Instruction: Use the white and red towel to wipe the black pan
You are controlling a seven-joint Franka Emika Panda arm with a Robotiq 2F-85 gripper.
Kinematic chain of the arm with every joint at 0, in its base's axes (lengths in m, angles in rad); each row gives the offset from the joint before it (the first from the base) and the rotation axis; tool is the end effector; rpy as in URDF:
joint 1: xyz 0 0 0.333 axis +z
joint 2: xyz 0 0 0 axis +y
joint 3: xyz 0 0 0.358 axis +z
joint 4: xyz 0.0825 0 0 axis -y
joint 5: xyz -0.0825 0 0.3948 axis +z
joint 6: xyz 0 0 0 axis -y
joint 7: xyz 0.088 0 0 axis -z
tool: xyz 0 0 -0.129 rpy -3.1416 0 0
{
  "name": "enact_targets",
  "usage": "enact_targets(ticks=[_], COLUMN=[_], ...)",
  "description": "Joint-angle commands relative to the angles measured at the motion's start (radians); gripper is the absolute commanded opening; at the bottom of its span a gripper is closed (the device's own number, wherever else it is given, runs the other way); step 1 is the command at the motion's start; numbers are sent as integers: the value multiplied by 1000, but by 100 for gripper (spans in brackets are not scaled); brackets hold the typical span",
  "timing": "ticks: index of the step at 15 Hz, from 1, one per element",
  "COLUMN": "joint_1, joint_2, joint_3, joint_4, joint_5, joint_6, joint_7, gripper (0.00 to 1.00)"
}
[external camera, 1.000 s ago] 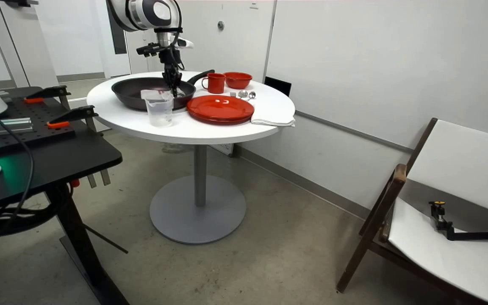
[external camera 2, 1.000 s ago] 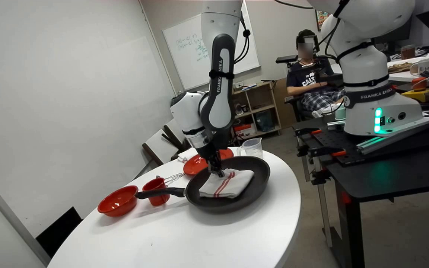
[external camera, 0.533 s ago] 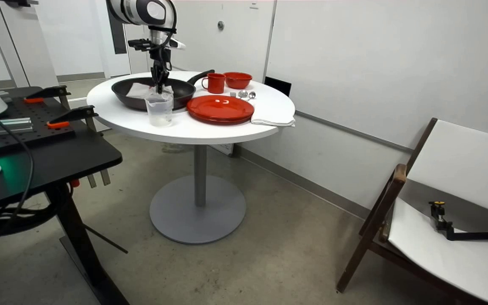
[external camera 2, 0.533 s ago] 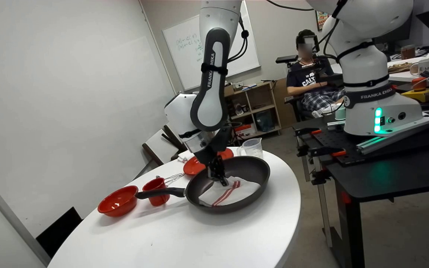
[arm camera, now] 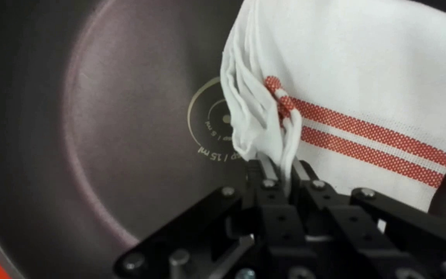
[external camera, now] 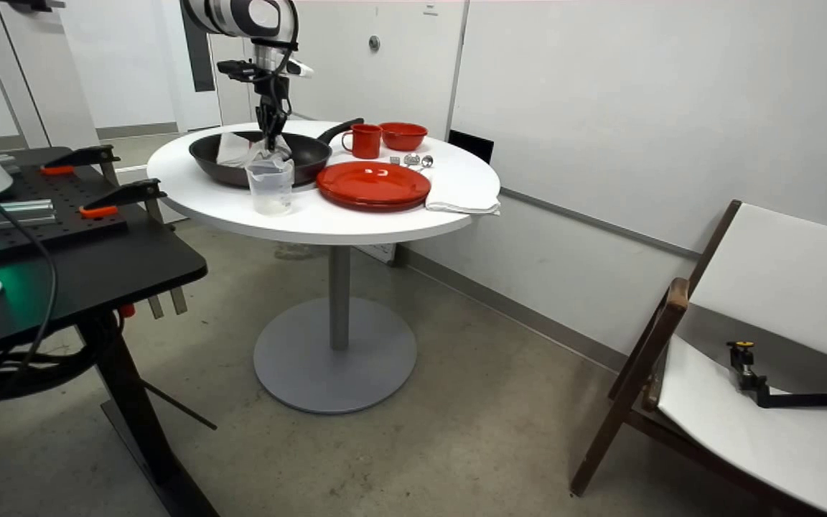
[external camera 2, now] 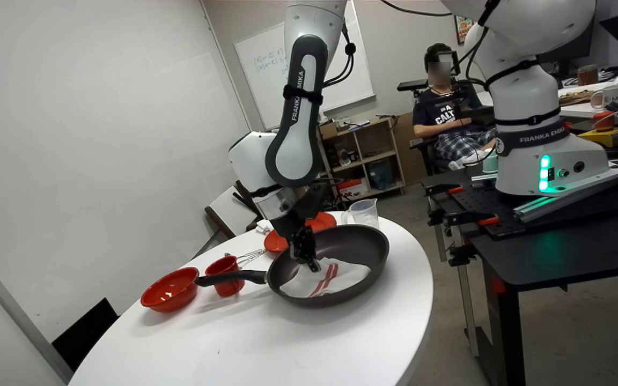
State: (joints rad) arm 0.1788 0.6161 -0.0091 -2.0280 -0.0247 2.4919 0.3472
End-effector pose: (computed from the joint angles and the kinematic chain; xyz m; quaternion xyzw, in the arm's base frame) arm 0.5939 0.1015 0.1291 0.9941 -0.0774 -0.0711 0.0285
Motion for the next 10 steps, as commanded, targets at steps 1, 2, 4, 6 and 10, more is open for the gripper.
enact_targets(ticks=[1, 2, 4, 6, 10], joint_1=[43, 47, 61, 90, 126], joint_2=[8, 12, 18, 29, 53], joint_3=[-47, -56, -82, -133, -233], joint_4=[5, 6, 4, -1, -6], joint_5=[-78, -96, -142, -226, -381], joint_6=[67, 81, 114, 146, 168], joint_7=[-3, -5, -4, -2, 6], gripper=[3, 3, 3, 3, 3])
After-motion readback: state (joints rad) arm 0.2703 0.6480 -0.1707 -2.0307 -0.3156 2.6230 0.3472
